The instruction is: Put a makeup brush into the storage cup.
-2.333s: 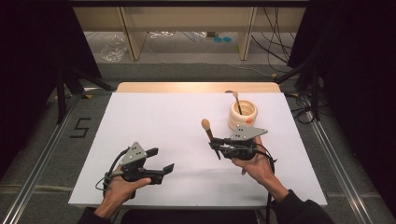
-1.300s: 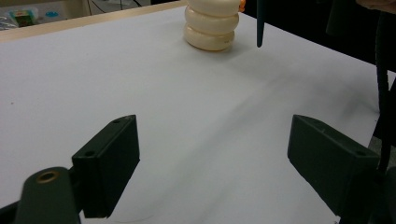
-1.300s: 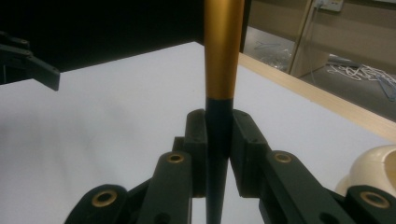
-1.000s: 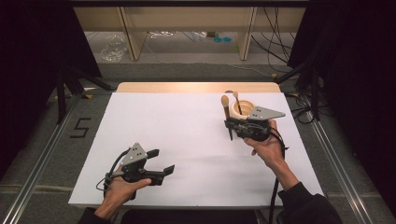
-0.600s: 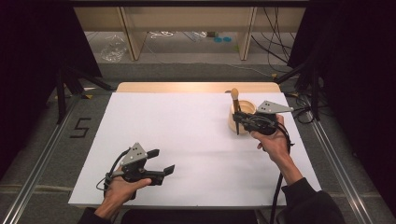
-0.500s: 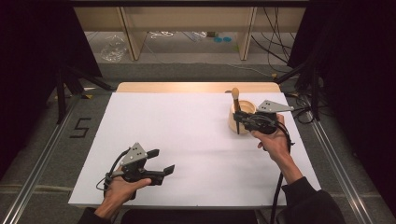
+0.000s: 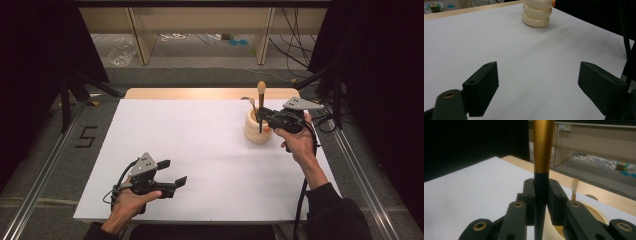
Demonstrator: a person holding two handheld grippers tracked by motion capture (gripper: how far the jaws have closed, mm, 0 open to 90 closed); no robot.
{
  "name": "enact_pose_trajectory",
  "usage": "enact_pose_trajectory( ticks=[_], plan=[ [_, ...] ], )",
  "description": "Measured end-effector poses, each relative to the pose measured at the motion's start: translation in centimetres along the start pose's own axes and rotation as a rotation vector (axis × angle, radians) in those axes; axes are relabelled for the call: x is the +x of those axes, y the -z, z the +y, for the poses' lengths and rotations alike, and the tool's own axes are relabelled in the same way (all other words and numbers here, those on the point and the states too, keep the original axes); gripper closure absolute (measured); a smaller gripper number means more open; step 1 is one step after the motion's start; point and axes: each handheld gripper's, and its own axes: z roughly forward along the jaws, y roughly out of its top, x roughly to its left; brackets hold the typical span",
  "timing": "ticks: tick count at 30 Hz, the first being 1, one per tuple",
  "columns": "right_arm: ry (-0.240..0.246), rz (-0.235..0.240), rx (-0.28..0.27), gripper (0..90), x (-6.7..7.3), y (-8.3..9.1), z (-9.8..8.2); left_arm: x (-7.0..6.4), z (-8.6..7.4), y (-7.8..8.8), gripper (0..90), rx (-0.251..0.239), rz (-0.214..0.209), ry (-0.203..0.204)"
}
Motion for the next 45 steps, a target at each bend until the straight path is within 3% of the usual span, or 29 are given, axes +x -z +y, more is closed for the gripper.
enact_pose_trajectory(
  ticks=[22, 32, 37, 45],
  plan=[
    [-0.020, -0.057, -0.009, 78.4, -1.8, -1.0, 1.9, 0.1, -0.1, 0.0, 16.6, 0.006, 0.003, 0.003],
    [-0.043, -0.087, 0.005, 78.4, -3.2, -1.5, 1.5, 0.0, -0.1, 0.0, 16.6, 0.007, 0.001, 0.005],
    [-0.040, -0.097, -0.018, 78.4, -3.5, -1.8, 1.8, 0.0, -0.1, 0.0, 16.6, 0.011, -0.002, 0.002],
    [-0.055, -0.118, 0.006, 78.4, -4.0, -2.5, 1.1, 0.0, -0.1, 0.0, 16.6, 0.007, -0.001, 0.002]
  ],
)
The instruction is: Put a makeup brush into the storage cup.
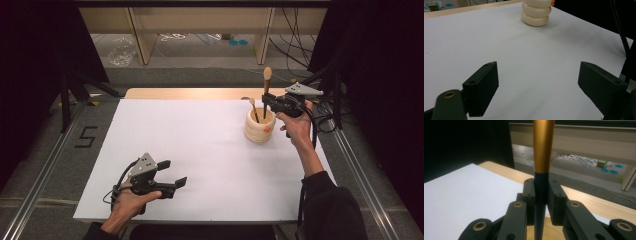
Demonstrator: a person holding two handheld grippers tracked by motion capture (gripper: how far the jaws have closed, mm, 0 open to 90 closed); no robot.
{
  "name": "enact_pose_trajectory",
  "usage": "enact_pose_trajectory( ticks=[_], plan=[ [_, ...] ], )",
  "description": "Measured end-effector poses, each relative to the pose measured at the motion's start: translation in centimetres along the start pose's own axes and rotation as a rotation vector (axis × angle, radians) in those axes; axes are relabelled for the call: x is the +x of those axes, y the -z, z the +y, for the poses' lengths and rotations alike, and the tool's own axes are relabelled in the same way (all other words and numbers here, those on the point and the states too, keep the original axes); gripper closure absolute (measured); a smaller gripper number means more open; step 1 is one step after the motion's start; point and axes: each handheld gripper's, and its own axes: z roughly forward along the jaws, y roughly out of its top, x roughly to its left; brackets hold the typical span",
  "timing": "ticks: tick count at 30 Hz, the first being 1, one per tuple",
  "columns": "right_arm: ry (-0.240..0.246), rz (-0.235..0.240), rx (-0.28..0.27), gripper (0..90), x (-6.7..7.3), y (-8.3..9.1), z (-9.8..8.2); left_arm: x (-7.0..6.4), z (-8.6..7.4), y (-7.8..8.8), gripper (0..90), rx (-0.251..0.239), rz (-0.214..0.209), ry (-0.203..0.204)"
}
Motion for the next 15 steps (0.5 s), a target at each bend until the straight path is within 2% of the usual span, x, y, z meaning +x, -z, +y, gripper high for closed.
enact_pose_trajectory(
  ticks=[12, 15],
  plan=[
    [-0.003, -0.012, 0.030, 78.3, -0.3, -0.7, -0.9, -0.1, 0.0, 0.0, 16.6, 0.003, -0.004, 0.006],
    [-0.018, -0.006, 0.037, 78.3, -0.3, -0.9, -1.3, -0.1, 0.0, 0.0, 16.6, 0.004, -0.005, 0.004]
  ],
)
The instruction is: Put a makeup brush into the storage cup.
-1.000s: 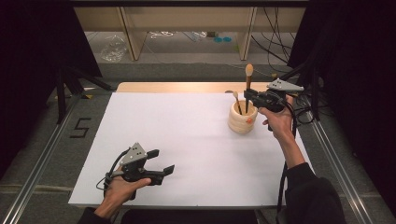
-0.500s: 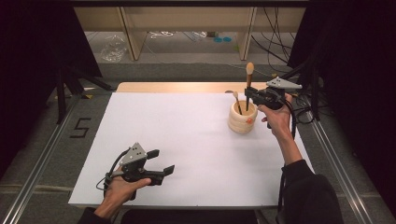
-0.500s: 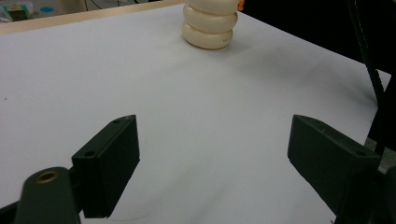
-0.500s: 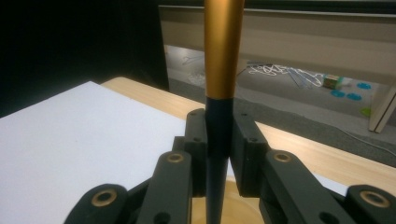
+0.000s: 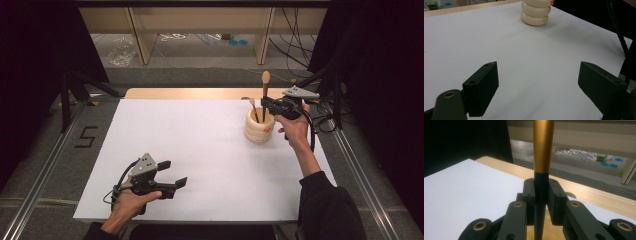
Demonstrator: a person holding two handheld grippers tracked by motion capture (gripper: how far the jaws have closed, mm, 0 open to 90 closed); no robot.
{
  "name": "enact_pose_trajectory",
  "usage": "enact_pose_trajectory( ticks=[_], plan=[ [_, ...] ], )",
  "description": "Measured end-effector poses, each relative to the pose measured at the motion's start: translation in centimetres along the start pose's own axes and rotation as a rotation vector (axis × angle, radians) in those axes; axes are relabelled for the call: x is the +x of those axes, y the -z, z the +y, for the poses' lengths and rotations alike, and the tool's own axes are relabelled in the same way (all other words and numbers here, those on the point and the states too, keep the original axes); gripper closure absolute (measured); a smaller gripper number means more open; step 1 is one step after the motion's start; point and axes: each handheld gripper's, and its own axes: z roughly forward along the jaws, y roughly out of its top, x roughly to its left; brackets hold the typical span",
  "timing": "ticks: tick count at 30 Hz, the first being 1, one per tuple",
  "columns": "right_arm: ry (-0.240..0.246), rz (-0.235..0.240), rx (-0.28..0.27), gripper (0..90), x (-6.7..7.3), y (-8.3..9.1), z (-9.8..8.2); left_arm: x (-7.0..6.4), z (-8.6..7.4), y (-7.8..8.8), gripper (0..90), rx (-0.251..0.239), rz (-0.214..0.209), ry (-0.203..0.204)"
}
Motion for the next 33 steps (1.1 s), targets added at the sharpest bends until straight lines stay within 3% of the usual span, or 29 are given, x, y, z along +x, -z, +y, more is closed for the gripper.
enact_pose_trajectory(
  ticks=[9, 25, 26, 29, 33],
  plan=[
    [0.002, -0.001, 0.041, 78.3, 0.3, -0.7, -1.0, 0.0, 0.0, 0.0, 16.7, -0.001, -0.002, 0.005],
    [0.008, 0.005, 0.062, 77.6, 0.3, -1.3, -1.9, 0.0, -0.1, -0.1, 16.7, 0.004, -0.015, 0.002],
    [0.011, 0.004, 0.075, 75.4, 0.3, -1.4, -1.9, 0.0, -0.1, -0.1, 16.7, 0.004, -0.016, 0.002],
    [0.038, -0.043, 0.084, 53.7, 0.5, -1.3, -1.7, 0.0, -0.1, -0.1, 16.6, 0.005, -0.018, 0.002],
    [0.012, -0.058, 0.068, 36.8, 0.7, -0.9, -1.3, 0.0, 0.0, -0.1, 16.7, 0.008, -0.012, -0.001]
  ],
)
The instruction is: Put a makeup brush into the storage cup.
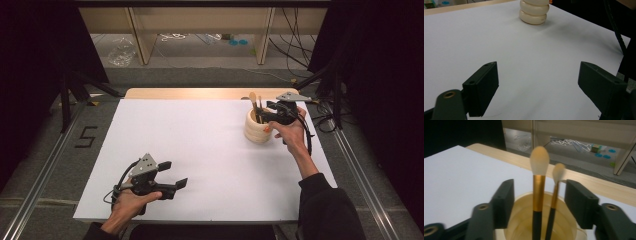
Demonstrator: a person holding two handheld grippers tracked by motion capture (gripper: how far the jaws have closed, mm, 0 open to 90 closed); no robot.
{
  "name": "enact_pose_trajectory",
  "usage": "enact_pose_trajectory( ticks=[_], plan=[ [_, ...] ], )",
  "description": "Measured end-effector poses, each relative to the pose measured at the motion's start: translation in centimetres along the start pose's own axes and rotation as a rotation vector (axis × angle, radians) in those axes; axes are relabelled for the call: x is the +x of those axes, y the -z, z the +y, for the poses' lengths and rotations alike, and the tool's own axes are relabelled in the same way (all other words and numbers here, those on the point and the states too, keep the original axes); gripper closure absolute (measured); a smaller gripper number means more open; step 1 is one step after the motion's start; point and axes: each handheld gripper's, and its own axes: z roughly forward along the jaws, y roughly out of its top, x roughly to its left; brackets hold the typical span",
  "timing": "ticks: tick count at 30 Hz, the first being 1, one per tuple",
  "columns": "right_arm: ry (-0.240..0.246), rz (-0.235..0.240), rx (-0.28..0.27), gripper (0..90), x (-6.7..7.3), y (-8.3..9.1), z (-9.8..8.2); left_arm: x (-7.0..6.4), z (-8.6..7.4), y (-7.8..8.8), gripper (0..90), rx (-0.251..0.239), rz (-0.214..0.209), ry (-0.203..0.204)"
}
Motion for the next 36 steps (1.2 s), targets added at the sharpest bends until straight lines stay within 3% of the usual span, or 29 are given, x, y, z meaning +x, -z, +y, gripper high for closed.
enact_pose_trajectory(
  ticks=[7, 12, 15, 25, 27, 31, 36],
  plan=[
    [-0.018, -0.018, -0.009, 25.3, 0.7, 1.1, 0.4, 0.1, 0.0, 0.1, 16.6, -0.003, 0.010, 0.003],
    [-0.025, -0.005, -0.017, 20.5, 2.2, 2.5, 0.7, 0.2, 0.0, 0.2, 16.7, -0.013, 0.017, 0.013],
    [-0.025, 0.001, -0.033, 20.5, 2.7, 3.0, 0.6, 0.3, 0.0, 0.2, 16.7, -0.021, 0.015, 0.015],
    [-0.015, 0.048, -0.004, 21.8, 4.6, 3.9, 0.2, 0.2, 0.0, 0.1, 16.7, -0.018, 0.010, 0.009],
    [-0.012, 0.060, -0.028, 21.6, 5.2, 4.1, 0.1, 0.2, 0.0, 0.1, 16.7, -0.015, 0.018, 0.016],
    [-0.008, 0.087, 0.005, 18.7, 6.4, 4.5, -0.6, 0.2, 0.0, 0.1, 16.7, -0.026, 0.014, 0.021],
    [0.012, 0.109, 0.006, 16.7, 7.7, 4.7, -1.3, 0.2, 0.0, 0.1, 16.7, -0.025, 0.014, 0.019]
  ],
)
